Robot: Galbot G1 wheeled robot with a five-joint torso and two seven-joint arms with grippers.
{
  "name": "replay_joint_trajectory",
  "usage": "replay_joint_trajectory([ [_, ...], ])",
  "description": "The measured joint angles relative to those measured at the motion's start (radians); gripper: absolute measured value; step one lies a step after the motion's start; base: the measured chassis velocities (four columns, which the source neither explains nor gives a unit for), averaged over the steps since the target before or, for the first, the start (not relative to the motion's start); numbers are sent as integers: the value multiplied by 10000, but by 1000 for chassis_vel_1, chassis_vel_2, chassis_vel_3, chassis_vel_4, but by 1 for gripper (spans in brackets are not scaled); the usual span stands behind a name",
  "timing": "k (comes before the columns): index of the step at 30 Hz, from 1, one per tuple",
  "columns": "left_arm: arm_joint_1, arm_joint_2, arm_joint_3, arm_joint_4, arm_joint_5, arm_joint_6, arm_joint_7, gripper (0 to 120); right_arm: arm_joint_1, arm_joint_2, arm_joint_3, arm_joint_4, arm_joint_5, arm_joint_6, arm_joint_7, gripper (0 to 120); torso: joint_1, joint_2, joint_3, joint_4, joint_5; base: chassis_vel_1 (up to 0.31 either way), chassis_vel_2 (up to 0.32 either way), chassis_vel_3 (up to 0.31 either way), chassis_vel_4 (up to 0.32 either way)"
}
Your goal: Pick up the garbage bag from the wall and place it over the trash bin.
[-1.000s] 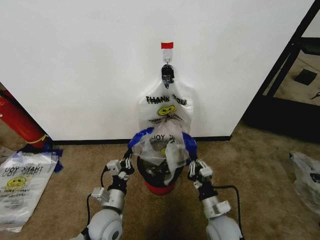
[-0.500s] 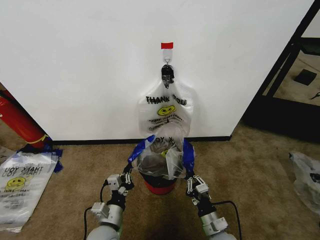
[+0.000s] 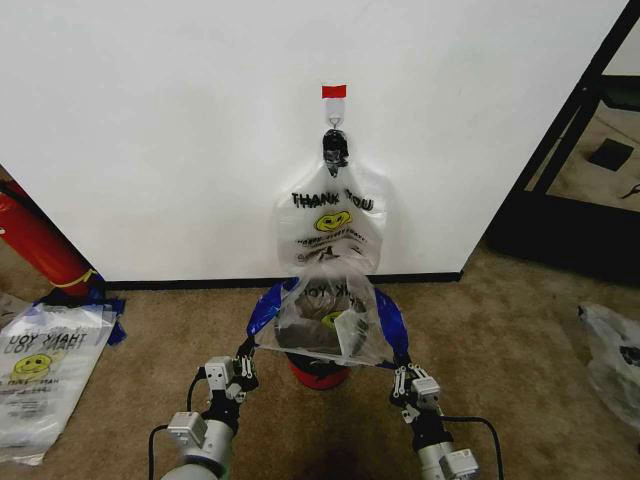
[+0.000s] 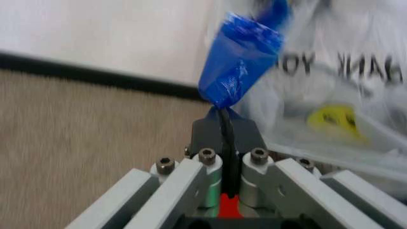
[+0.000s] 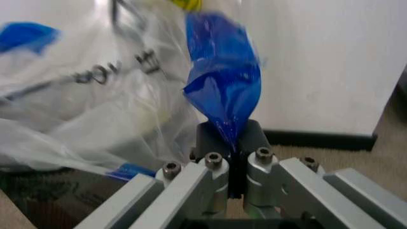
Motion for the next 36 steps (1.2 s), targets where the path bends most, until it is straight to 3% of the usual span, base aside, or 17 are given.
replay_joint_trajectory([
  [14, 134, -33, 217, 413, -298, 203, -114, 0, 722, 229, -199, -895, 390, -686, 247, 0, 0, 0, 0, 0, 0, 0, 0, 0, 0],
  [24, -942, -124, 745, 941, -629, 603, -308, 0, 1730, 223, -261, -1627, 1332, -1300, 396, 0, 1, 0, 1, 2, 0, 0, 0, 0, 0],
  [36, -1394, -92, 1037, 1137, -763, 1084, -394, 0, 2461, 126, -407, -2411, 1718, -1938, 501, 0, 1, 0, 1, 0, 1, 0, 0, 0, 0],
])
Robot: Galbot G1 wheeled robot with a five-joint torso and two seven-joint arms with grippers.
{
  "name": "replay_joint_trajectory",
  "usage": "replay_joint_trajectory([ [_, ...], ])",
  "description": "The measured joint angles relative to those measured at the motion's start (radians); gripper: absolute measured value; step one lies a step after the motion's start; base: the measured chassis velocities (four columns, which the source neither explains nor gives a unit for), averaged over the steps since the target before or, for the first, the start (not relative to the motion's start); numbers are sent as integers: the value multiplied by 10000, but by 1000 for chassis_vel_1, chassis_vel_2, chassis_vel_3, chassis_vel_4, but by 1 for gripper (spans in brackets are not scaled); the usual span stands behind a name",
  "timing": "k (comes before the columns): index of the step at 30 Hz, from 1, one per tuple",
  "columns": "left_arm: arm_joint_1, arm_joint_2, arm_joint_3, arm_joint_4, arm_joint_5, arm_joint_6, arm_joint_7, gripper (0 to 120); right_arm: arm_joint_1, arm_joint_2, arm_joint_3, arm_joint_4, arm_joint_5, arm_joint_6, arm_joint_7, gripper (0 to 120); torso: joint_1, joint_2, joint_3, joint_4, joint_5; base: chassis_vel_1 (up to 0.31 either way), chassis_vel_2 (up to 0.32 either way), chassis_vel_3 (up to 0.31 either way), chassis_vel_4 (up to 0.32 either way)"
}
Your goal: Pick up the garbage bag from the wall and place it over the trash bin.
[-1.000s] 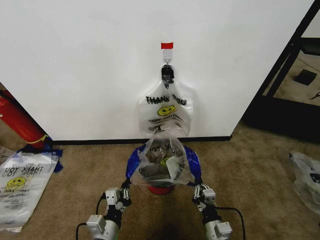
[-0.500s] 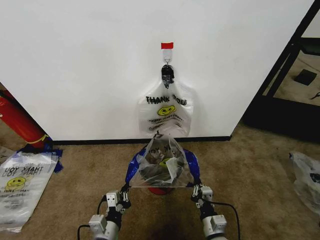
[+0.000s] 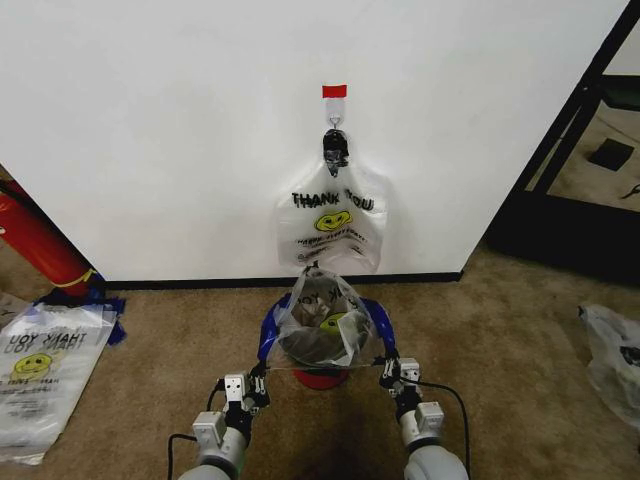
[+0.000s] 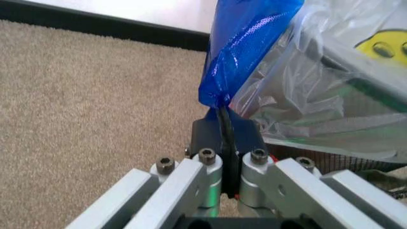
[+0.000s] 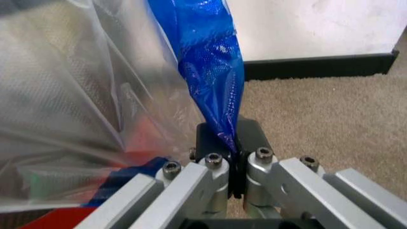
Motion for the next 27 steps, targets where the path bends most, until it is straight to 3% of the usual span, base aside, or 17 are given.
replay_joint_trajectory([
  [22, -381, -444, 140, 769, 517, 123, 179, 0, 1024, 95, -204, -827, 482, -350, -67, 0, 0, -1, 0, 1, 0, 0, 0, 0, 0],
  [27, -209, -305, 109, 488, 783, 86, 293, 18, 942, 44, -270, -762, 293, -154, -128, 8, 0, 0, 0, 1, 0, 0, 0, 0, 0],
])
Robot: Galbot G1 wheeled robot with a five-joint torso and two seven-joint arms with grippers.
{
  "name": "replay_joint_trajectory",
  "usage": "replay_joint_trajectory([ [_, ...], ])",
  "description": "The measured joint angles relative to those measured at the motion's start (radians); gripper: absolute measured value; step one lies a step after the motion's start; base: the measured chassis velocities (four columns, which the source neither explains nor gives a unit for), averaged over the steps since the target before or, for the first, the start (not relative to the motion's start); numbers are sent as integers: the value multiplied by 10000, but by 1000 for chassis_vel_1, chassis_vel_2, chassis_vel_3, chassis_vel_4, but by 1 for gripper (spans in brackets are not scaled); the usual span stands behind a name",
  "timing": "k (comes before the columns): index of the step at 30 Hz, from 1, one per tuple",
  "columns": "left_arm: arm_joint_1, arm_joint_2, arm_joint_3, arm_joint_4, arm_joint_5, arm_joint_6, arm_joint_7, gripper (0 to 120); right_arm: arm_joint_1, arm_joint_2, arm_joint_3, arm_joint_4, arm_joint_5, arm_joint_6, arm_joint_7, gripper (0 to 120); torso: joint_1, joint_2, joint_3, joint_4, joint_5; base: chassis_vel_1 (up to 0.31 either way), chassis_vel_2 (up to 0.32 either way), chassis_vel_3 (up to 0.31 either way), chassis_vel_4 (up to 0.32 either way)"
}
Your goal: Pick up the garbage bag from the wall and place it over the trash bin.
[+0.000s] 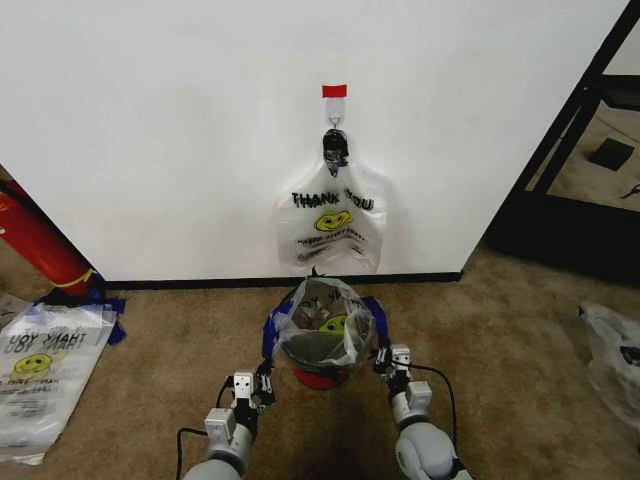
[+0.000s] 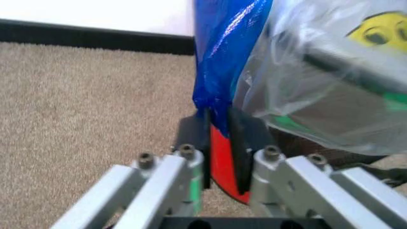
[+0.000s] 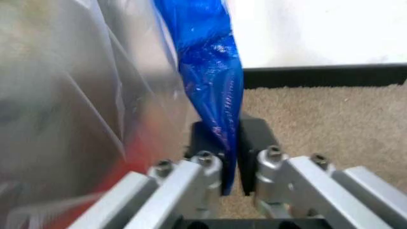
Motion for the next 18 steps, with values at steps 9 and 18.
replay_joint_trajectory([
  [9, 863, 229, -311, -965, 876, -171, 6, 51, -1055, -366, 537, 698, -558, 1331, -535, 41, 0, 0, -1, -3, 0, 0, 0, 0, 0],
  [18, 2502, 250, -1285, -1714, 1444, -896, 0, 84, -1577, -365, 916, 1101, -566, 2699, -1019, 76, 0, 0, -1, -1, -1, 0, 0, 0, 0],
])
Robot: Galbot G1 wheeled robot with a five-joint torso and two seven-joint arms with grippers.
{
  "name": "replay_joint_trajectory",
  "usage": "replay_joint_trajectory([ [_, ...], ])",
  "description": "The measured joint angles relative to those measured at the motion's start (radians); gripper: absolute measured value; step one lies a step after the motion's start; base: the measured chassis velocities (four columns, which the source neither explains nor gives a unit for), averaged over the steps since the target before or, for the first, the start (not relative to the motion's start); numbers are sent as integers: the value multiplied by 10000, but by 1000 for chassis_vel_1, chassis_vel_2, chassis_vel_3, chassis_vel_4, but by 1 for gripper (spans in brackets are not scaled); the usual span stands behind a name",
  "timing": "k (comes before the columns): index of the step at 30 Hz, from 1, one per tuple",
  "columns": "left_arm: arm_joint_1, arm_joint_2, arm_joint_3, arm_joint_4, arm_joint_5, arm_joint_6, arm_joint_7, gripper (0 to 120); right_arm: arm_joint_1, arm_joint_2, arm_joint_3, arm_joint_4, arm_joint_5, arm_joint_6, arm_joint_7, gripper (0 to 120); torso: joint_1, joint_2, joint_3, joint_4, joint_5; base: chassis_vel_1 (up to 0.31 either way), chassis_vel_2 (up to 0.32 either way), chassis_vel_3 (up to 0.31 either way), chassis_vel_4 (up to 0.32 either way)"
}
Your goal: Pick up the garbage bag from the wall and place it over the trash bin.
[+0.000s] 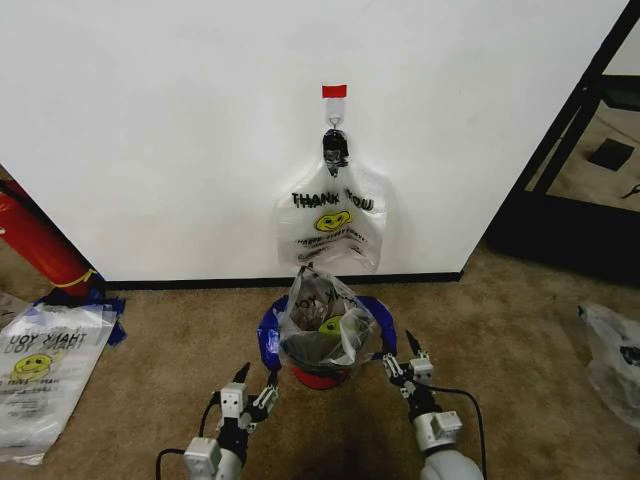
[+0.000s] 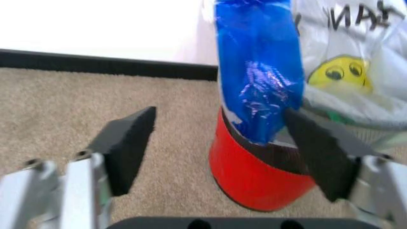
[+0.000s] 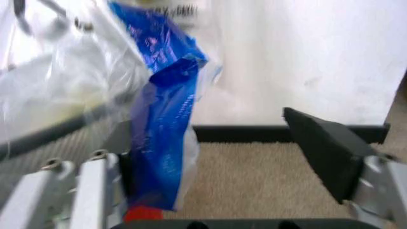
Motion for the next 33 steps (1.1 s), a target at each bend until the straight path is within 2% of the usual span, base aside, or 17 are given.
replay_joint_trajectory([
  [4, 240, -25, -141, -134, 78, -198, -8, 93, -48, -15, 55, 15, 207, 249, -161, 86, 0, 0, 0, 0, 1, 0, 0, 0, 0],
  [5, 363, -42, -183, -230, 167, -314, -10, 98, -75, -35, 83, -28, 494, 498, -425, 90, 0, 0, 0, 0, 0, 0, 0, 0, 0],
  [7, 496, -59, -206, -362, 277, -453, -5, 100, -104, -52, 103, -107, 950, 797, -851, 98, 0, 0, 0, 0, 1, 0, 0, 0, 0],
  [17, 616, -74, -331, -691, 230, -778, 246, 100, -23, -242, 258, -349, 2702, 1037, -3021, 100, 0, 0, 1, 0, 0, 0, 0, 0, 0],
  [23, 459, -58, -462, -1091, 64, -969, 520, 100, 183, -243, 200, -592, 3306, 1024, -3251, 100, 0, 0, 1, 1, 0, 0, 0, 0, 0],
  [26, -12, 39, -395, -1457, -243, -827, 734, 100, 280, -233, 201, -722, 3730, 1086, -3573, 100, 0, 0, 1, 1, 3, 0, 0, 0, 0],
  [29, -482, 77, -266, -1465, -360, -595, 776, 100, 307, -258, 231, -757, 4078, 1176, -4038, 100, 0, 0, 1, 0, 0, 0, 0, 0, 0],
  [33, -1912, 347, 328, -1308, -632, 20, 959, 100, 434, -313, 357, -795, 4327, 1298, -4437, 100, 0, 0, 2, 0, -1, 0, 0, 0, 0],
])
